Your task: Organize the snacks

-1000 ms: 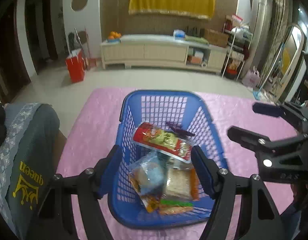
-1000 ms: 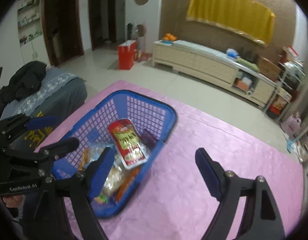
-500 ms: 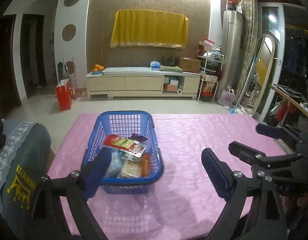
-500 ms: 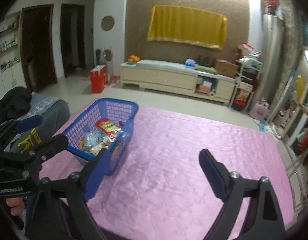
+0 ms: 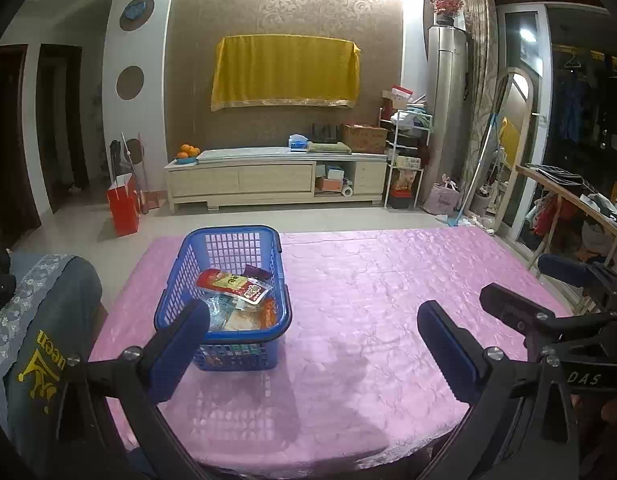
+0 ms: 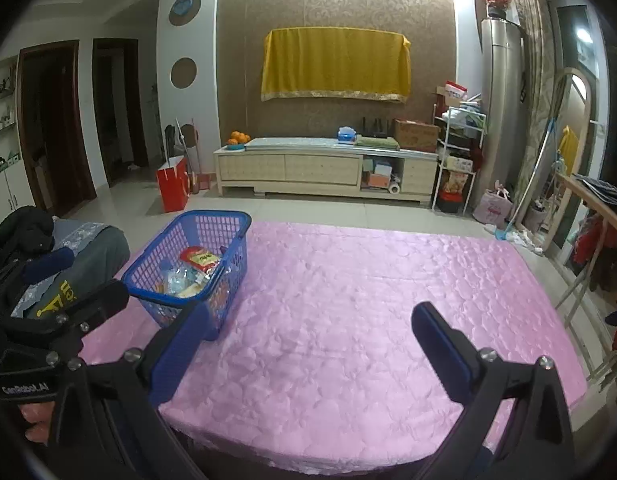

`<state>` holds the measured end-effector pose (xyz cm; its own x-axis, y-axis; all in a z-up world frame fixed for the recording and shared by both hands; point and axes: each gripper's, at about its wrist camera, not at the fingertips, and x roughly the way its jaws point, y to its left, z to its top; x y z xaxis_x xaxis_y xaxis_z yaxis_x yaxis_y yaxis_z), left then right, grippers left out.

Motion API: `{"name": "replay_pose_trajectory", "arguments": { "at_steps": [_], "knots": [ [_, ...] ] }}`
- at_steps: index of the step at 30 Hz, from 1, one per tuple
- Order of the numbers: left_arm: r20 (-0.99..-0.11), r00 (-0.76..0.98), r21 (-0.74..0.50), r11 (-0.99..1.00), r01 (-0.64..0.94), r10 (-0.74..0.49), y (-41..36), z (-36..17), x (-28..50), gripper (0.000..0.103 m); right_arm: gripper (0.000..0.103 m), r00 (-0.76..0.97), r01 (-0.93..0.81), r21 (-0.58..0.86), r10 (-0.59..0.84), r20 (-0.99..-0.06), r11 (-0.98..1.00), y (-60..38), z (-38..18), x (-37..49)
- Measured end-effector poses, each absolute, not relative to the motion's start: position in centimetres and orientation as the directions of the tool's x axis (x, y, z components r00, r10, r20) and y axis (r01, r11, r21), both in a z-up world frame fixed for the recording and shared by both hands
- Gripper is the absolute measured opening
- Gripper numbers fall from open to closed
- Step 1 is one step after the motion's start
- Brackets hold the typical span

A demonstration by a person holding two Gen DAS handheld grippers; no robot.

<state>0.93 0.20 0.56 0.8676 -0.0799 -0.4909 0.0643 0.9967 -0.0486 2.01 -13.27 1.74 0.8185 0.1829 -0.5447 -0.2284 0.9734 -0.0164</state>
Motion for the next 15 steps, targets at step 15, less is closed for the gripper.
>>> {"name": "replay_pose_trajectory", "arguments": {
  "at_steps": [15],
  "knots": [
    [-0.483,0.872,-0.047,0.997,0.066,-0.080,-0.2,-0.1,0.0,0.103,0.103,0.818,-0.219,0.003,0.185,-0.544,0.976,-13.6,1.5,0.8]
  ]
}}
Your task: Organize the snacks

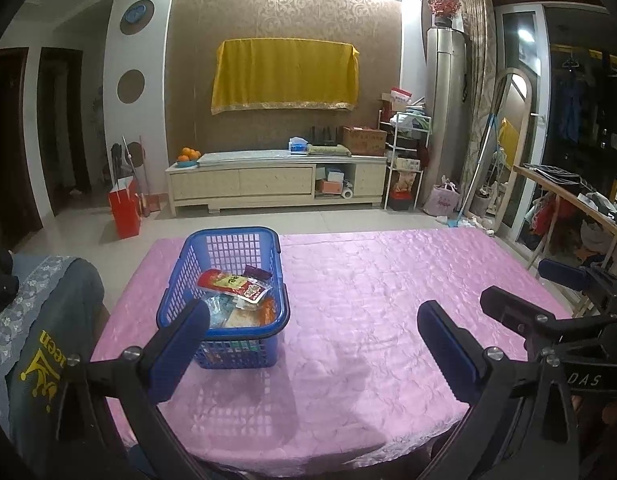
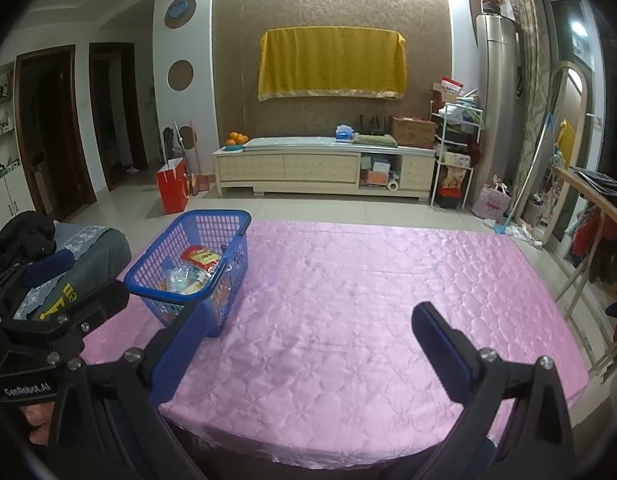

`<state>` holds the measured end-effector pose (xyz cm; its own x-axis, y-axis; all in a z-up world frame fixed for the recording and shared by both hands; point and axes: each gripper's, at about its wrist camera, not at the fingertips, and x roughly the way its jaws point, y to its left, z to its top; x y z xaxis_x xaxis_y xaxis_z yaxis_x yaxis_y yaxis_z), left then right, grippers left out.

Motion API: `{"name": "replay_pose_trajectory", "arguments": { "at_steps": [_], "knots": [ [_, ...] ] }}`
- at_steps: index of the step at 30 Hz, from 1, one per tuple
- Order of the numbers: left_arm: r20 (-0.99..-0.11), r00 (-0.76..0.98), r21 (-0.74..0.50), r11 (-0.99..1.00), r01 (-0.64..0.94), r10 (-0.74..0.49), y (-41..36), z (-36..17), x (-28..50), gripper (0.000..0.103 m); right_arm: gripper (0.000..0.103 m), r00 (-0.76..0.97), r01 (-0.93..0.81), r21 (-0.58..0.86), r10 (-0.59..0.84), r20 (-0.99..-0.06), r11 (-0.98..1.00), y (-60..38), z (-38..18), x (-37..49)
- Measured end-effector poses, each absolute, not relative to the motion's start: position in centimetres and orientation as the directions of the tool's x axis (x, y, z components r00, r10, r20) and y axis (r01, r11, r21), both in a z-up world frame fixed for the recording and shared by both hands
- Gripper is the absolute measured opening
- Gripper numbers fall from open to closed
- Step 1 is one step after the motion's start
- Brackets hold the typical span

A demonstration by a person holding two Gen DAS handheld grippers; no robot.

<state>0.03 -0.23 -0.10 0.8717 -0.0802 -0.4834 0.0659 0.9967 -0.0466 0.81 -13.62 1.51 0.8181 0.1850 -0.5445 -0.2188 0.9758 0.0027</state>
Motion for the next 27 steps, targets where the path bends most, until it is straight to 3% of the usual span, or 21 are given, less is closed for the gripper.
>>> {"name": "replay_pose_trajectory", "arguments": {
  "at_steps": [27],
  "knots": [
    [-0.494,0.866,-0.056,0.997,0.053,-0.074,0.00,-0.11,-0.34,0.103,0.103,0.819,-0.234,-0.007,0.193,-0.540,0.972,-13.04,1.74,0.27]
  ]
}}
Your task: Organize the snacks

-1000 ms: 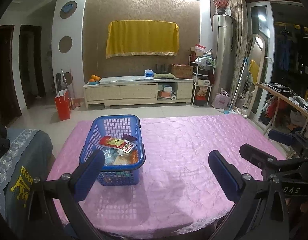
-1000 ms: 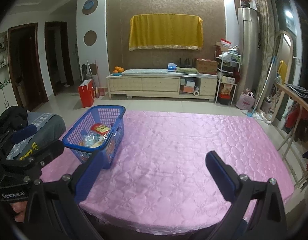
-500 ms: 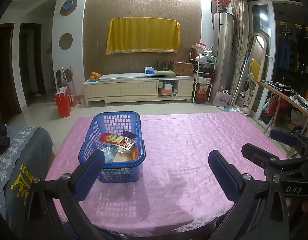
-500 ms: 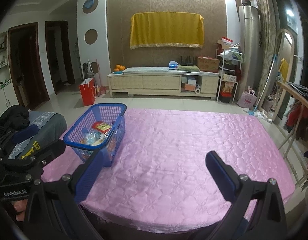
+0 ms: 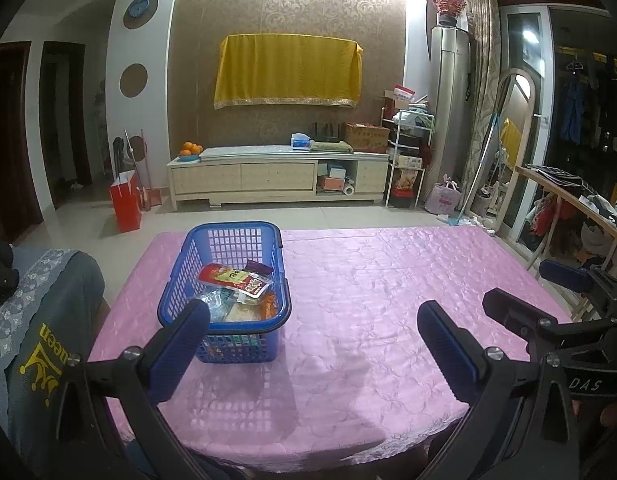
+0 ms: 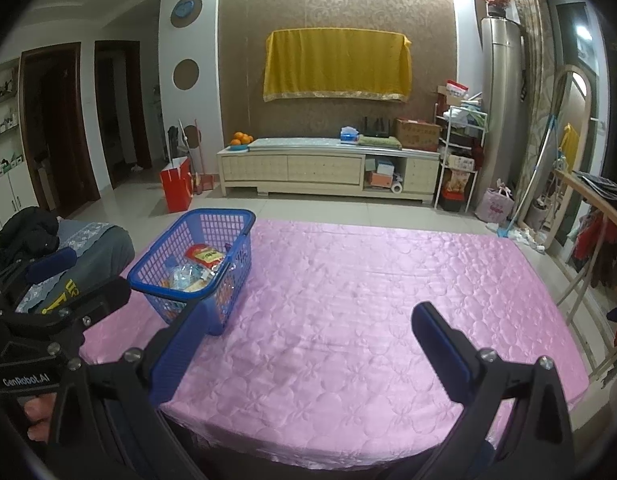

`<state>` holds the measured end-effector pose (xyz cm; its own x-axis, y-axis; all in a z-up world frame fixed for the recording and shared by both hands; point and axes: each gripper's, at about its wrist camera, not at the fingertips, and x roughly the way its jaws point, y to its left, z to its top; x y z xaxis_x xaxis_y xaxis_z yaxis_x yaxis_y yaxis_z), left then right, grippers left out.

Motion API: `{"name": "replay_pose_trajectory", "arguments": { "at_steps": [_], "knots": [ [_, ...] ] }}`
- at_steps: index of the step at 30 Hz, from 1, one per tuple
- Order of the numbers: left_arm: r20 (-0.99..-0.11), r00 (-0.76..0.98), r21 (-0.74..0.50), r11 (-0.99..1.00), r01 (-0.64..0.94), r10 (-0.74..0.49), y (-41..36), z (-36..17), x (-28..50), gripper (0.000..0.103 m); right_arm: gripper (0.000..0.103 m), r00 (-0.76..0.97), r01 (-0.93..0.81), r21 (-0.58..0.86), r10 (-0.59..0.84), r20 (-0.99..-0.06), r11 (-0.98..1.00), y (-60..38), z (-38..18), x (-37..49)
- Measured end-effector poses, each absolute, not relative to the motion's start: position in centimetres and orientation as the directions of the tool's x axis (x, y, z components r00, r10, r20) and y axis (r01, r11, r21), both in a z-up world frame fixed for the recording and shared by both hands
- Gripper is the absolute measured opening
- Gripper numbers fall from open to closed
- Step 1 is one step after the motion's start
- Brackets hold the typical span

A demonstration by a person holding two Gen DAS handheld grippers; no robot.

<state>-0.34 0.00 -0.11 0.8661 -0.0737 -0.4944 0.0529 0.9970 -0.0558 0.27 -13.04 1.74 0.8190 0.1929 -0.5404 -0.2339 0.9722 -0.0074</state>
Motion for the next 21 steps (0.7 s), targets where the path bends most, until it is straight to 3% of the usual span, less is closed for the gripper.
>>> {"name": "replay_pose_trajectory", "arguments": {
  "at_steps": [21],
  "knots": [
    [-0.497,0.864,-0.059,0.996,0.061,-0.082,0.39,0.16,-0.40,0.103,0.103,0.818,-0.230,-0.004,0.191,-0.543,0.973,-12.98,1.67,0.17]
  ]
}}
